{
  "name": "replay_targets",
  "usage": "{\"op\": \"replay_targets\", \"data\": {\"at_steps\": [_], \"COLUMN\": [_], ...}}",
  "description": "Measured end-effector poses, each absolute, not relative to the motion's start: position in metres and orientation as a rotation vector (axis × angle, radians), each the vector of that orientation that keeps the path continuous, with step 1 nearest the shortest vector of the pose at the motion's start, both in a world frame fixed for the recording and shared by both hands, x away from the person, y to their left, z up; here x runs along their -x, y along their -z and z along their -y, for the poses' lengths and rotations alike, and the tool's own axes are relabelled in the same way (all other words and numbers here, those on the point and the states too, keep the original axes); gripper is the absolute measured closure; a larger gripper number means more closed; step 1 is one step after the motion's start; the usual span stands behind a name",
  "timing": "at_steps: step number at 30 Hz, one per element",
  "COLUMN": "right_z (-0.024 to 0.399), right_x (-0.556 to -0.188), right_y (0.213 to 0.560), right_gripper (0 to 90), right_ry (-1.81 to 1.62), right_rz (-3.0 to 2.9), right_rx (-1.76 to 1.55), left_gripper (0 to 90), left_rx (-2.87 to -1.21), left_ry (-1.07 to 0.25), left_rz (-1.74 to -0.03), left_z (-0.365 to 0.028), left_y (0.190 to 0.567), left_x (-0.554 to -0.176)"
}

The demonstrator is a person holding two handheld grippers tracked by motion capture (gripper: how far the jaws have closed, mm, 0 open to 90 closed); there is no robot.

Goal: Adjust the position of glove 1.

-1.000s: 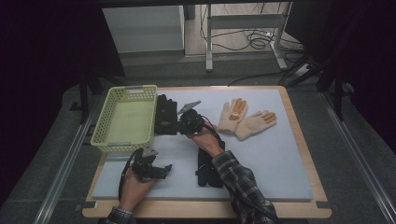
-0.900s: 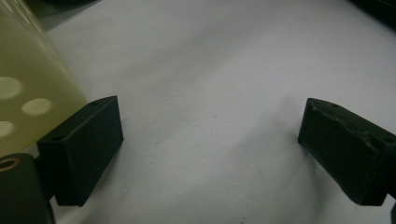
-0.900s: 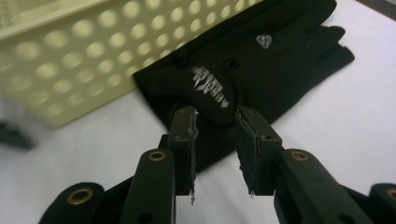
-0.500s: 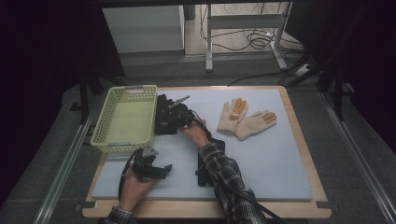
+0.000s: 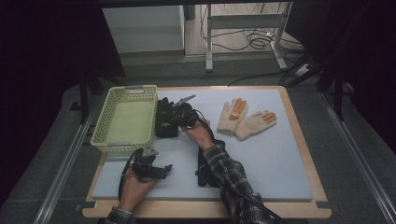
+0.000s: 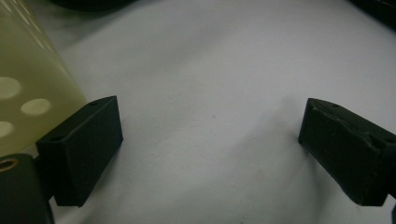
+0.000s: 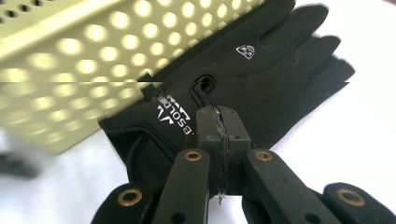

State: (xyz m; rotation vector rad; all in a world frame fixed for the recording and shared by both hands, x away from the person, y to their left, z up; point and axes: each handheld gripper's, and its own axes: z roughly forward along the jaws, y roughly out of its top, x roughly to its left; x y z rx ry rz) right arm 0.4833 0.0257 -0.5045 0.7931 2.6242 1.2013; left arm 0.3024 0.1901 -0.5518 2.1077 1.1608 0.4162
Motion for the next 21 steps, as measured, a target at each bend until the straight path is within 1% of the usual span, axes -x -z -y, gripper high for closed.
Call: {"op": "replay_targets", "data": {"at_steps": [2, 5, 6, 7, 8, 9, 10, 11, 13, 15, 16, 18, 19, 21], "right_z": [-0.021, -0.008, -0.008, 0.0, 0.003, 0.008, 0.012, 0.014, 0.015, 0.011, 0.011, 0.001, -0.01, -0.019], "right_x": [-0.474, -0.447, -0.447, -0.434, -0.428, -0.423, -0.422, -0.424, -0.431, -0.441, -0.441, -0.447, -0.451, -0.456], "right_y": [0.498, 0.486, 0.486, 0.484, 0.484, 0.483, 0.482, 0.481, 0.482, 0.487, 0.487, 0.496, 0.507, 0.518], "right_gripper": [88.3, 88.2, 88.2, 86.5, 85.9, 81.5, 73.8, 68.2, 64.5, 55.8, 55.8, 45.6, 37.1, 31.2], "right_ry": [-1.206, -1.193, -1.193, -1.176, -1.158, -1.163, -1.17, -1.172, -1.168, -1.175, -1.175, -1.157, -1.129, -1.092], "right_rz": [-2.625, -2.628, -2.628, -2.685, -2.699, -2.683, -2.667, -2.651, -2.634, -2.638, -2.638, -2.656, -2.668, -2.673], "right_rx": [-0.779, -0.74, -0.74, -0.751, -0.741, -0.721, -0.709, -0.714, -0.713, -0.697, -0.697, -0.663, -0.64, -0.625], "left_gripper": [6.4, 6.4, 6.4, 6.4, 6.4, 6.4, 6.4, 6.4, 6.4, 6.4, 6.4, 6.4, 6.4, 6.4], "left_rx": [-2.11, -2.11, -2.11, -2.11, -2.11, -2.105, -2.106, -2.11, -2.111, -2.11, -2.11, -2.108, -2.109, -2.108], "left_ry": [-0.417, -0.417, -0.417, -0.418, -0.418, -0.417, -0.418, -0.418, -0.418, -0.418, -0.418, -0.416, -0.417, -0.417], "left_rz": [-1.16, -1.16, -1.16, -1.16, -1.16, -1.162, -1.162, -1.16, -1.16, -1.16, -1.16, -1.161, -1.161, -1.161], "left_z": [-0.19, -0.19, -0.19, -0.19, -0.19, -0.19, -0.19, -0.19, -0.19, -0.19, -0.19, -0.19, -0.19, -0.19], "left_y": [0.552, 0.552, 0.552, 0.552, 0.552, 0.552, 0.552, 0.552, 0.552, 0.552, 0.552, 0.552, 0.552, 0.552], "left_x": [-0.302, -0.302, -0.302, -0.302, -0.302, -0.302, -0.302, -0.302, -0.302, -0.302, -0.302, -0.302, -0.302, -0.302]}}
